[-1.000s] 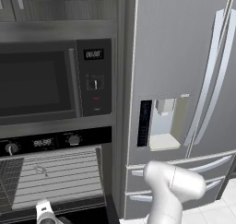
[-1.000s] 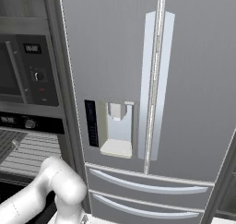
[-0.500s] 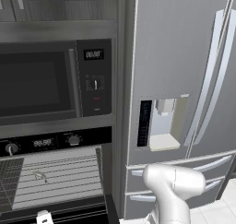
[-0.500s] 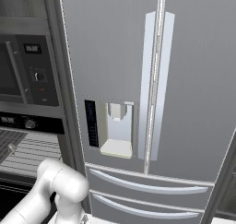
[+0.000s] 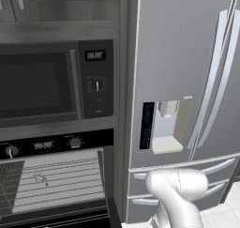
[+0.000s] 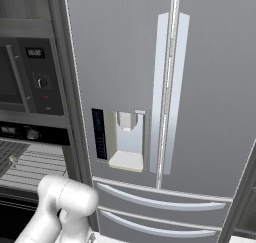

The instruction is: Take the fish from the oven and place it on the plate on the counter.

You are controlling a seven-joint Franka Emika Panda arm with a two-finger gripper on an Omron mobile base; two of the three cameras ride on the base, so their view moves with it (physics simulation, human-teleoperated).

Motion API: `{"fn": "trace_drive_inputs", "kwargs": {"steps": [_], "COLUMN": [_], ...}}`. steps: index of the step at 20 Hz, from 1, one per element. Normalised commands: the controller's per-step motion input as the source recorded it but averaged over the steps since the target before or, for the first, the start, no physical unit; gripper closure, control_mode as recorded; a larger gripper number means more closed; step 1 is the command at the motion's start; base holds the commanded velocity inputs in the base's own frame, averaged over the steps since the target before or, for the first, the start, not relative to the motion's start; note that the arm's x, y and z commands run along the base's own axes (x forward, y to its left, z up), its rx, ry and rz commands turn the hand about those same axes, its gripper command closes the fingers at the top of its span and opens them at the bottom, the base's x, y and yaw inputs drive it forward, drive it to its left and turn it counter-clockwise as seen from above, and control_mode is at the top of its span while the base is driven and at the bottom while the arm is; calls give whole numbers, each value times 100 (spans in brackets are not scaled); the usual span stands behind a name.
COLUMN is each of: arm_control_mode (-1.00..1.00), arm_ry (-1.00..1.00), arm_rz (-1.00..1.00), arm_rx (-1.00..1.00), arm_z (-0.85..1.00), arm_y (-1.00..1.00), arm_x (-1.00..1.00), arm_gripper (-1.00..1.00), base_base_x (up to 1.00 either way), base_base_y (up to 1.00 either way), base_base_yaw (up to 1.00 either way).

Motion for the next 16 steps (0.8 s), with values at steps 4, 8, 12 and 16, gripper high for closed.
{"fn": "trace_drive_inputs", "kwargs": {"steps": [4, 8, 12, 16], "arm_control_mode": [-100, -100, -100, -100], "arm_ry": [-33, -21, -11, -2], "arm_rz": [0, 0, 0, 0], "arm_rx": [6, 3, 0, 0], "arm_z": [65, 98, 100, 98], "arm_y": [0, 0, 0, 0], "arm_x": [-24, -18, -8, -1], "arm_gripper": [100, 100, 100, 100], "base_base_x": [0, 0, 0, 0], "base_base_y": [0, 0, 0, 0], "base_base_yaw": [0, 0, 0, 0]}}
